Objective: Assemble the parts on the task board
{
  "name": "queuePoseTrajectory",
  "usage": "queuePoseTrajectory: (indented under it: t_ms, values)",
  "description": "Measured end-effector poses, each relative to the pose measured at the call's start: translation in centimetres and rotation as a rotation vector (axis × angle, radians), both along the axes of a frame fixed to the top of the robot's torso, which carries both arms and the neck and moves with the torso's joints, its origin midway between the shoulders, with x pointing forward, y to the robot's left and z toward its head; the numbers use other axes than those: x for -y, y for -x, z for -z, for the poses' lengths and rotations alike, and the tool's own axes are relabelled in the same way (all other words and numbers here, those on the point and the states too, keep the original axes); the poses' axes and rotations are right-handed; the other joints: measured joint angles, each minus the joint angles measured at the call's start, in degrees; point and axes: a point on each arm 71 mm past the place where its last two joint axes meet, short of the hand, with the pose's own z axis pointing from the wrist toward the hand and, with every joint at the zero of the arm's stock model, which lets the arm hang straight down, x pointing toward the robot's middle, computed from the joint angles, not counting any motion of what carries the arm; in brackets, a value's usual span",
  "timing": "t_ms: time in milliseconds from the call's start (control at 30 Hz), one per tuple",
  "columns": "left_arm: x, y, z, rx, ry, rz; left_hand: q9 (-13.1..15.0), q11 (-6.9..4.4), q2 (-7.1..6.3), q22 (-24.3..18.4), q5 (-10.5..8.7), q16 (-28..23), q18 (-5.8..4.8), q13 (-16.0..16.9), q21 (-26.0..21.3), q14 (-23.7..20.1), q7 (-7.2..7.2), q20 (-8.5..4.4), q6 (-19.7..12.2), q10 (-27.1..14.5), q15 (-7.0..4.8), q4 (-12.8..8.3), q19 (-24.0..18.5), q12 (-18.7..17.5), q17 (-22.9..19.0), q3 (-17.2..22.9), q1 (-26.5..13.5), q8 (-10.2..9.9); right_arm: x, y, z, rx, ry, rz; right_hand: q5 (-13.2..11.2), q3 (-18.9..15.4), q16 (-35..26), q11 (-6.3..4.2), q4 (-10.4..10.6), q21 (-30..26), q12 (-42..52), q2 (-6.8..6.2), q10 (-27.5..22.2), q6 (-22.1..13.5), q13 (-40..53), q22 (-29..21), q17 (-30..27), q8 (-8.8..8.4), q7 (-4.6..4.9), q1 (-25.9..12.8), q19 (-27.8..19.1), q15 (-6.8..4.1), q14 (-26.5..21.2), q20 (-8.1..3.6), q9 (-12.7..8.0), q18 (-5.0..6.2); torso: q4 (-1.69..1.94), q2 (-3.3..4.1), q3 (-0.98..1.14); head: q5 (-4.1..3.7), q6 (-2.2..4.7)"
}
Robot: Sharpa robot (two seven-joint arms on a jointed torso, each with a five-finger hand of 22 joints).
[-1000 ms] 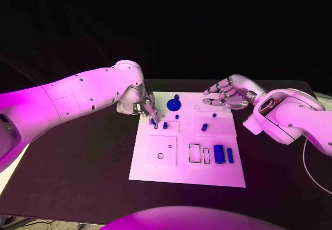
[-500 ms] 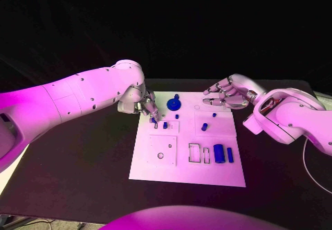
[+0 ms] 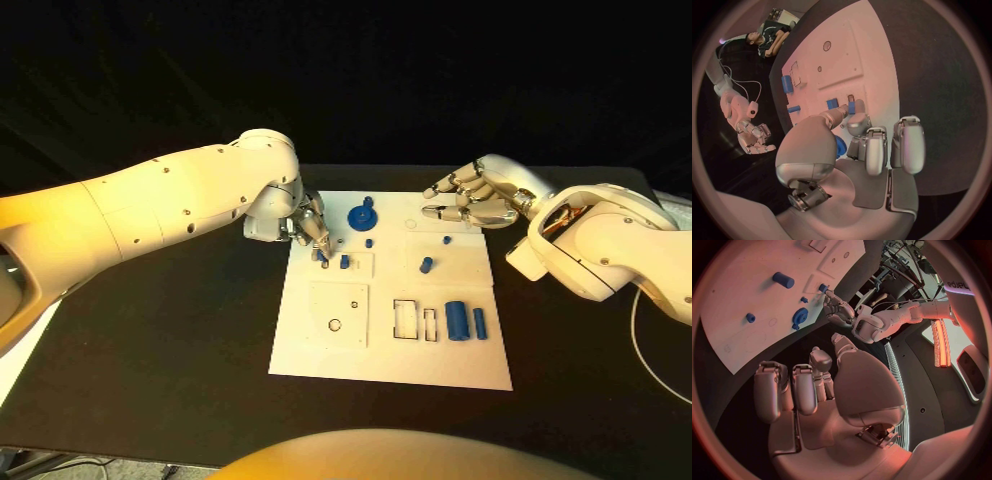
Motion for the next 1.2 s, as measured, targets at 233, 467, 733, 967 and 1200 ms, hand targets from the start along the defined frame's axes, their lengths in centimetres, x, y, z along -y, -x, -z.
queuePoseTrajectory:
  t_ms: [233, 467, 733, 967, 1200]
  values:
    - [0.2, 0.27, 0.1, -0.002, 0.003, 0.007, 0.1, 0.0, 0.0, 0.0, 0.02, 0.0, 0.0, 0.1, 0.0, 0.0, 0.01, 0.0, 0.0, 0.0, 0.0, 0.0, 0.0, 0.0, 0.0, 0.0, 0.0, -0.1, -0.03, 0.01, 0.0, 0.0, 0.0, -0.001, 0.0, 0.0, 0.0, 0.0, 0.0, 0.0, 0.0, 0.0, 0.0, 0.0, 0.0, 0.0, 0.0, 0.0, 0.0, 0.0, 0.0, 0.0, 0.0, 0.0, 0.0, 0.0, 0.01, 0.01, -0.03, 0.05, 0.01]
    - [0.24, 0.46, 0.21, -0.003, 0.006, 0.009, 0.2, 0.0, 0.29, 0.0, 0.29, 0.0, 0.0, 0.1, 0.0, 0.0, -0.11, 0.0, 0.1, 0.0, 0.0, 0.0, 0.0, 0.0, 0.0, 0.0, 0.3, -0.3, -0.04, 0.02, 0.0, 0.0, 0.0, -0.002, 0.0, 0.0, 0.0, 0.0, 0.0, 0.0, 0.0, 0.0, 0.0, 0.0, 0.0, 0.0, 0.0, 0.0, 0.0, 0.0, 0.0, 0.0, 0.0, 0.0, 0.0, 0.0, 0.01, 0.01, -0.05, 0.12, 0.01]
    - [0.14, 0.56, 0.29, -0.006, 0.006, 0.01, 0.2, 0.0, 0.05, 0.0, 0.65, 0.0, 0.0, 0.2, 0.0, 0.0, -0.1, 0.0, 0.2, 0.0, 0.0, -0.1, 0.0, 0.0, 0.0, -0.1, 0.5, -0.3, -0.02, 0.02, 0.0, 0.0, 0.0, -0.002, 0.0, 0.0, 0.0, 0.0, 0.0, 0.0, 0.0, 0.0, 0.0, 0.0, 0.0, 0.0, 0.0, 0.0, 0.0, 0.0, 0.0, 0.0, 0.0, 0.0, 0.0, 0.0, 0.01, 0.01, -0.05, 0.21, -0.13]
    - [0.07, 0.66, 0.37, -0.009, 0.005, 0.012, 0.3, 0.0, -0.01, 0.0, 0.7, 0.0, 0.01, 0.2, 0.0, 0.0, -0.02, 0.0, 0.2, 0.0, 0.0, -0.2, 0.0, 0.0, 0.0, -0.2, 0.6, -0.3, -0.02, 0.02, 0.0, -0.001, 0.0, -0.002, 0.0, 0.0, 0.0, 0.0, 0.0, 0.0, 0.0, 0.0, 0.0, 0.0, 0.0, 0.0, 0.0, 0.0, 0.0, 0.0, 0.0, 0.0, 0.0, 0.0, 0.0, 0.0, -0.02, 0.03, -0.05, 0.27, -0.2]
    - [0.06, 0.73, 0.43, -0.014, 0.004, 0.016, 0.7, 0.01, -0.01, 0.0, 0.99, 0.0, 0.01, 0.2, 0.0, 0.0, -0.01, 0.0, 0.2, 0.0, 0.0, -0.2, 0.0, 0.0, 0.0, -0.2, 0.6, -0.1, -0.04, 0.01, 0.01, -0.001, 0.0, -0.003, 0.0, 0.0, 0.0, 0.0, 0.0, 0.0, 0.0, 0.0, 0.0, 0.0, -0.1, 0.0, 0.0, 0.0, 0.0, 0.0, 0.0, 0.0, 0.0, 0.0, 0.0, 0.0, -0.01, 0.03, -0.05, 0.32, -0.27]
